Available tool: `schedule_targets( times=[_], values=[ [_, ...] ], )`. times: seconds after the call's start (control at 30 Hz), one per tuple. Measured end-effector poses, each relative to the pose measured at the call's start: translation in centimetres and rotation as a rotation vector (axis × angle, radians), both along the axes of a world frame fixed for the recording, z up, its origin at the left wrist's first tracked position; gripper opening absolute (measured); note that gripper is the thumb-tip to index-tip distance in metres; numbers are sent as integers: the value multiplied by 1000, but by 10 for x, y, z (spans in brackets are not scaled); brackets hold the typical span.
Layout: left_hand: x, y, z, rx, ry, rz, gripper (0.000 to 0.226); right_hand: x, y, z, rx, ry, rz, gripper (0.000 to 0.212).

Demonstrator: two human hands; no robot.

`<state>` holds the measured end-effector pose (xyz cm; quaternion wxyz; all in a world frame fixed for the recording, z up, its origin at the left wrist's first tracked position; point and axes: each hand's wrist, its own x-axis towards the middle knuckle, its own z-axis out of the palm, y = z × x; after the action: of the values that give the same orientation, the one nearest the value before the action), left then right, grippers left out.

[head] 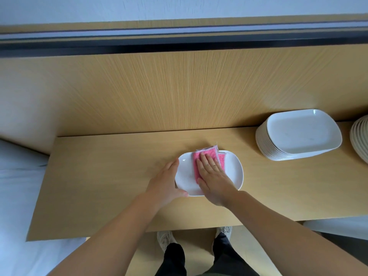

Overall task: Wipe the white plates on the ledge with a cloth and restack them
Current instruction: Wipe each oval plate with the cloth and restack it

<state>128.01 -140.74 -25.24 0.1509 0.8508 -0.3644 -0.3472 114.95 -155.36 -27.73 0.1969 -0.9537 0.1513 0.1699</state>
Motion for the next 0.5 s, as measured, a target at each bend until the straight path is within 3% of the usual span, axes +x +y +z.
schedule_targets(
  times=[0.37,0.5],
  values=[
    [12,2,-8,-36,99,-24,119,21,21,4,58,-26,164,78],
    [4,-1,-10,-68,44,-2,112,19,23,1,96,-36,191,80]
  ],
)
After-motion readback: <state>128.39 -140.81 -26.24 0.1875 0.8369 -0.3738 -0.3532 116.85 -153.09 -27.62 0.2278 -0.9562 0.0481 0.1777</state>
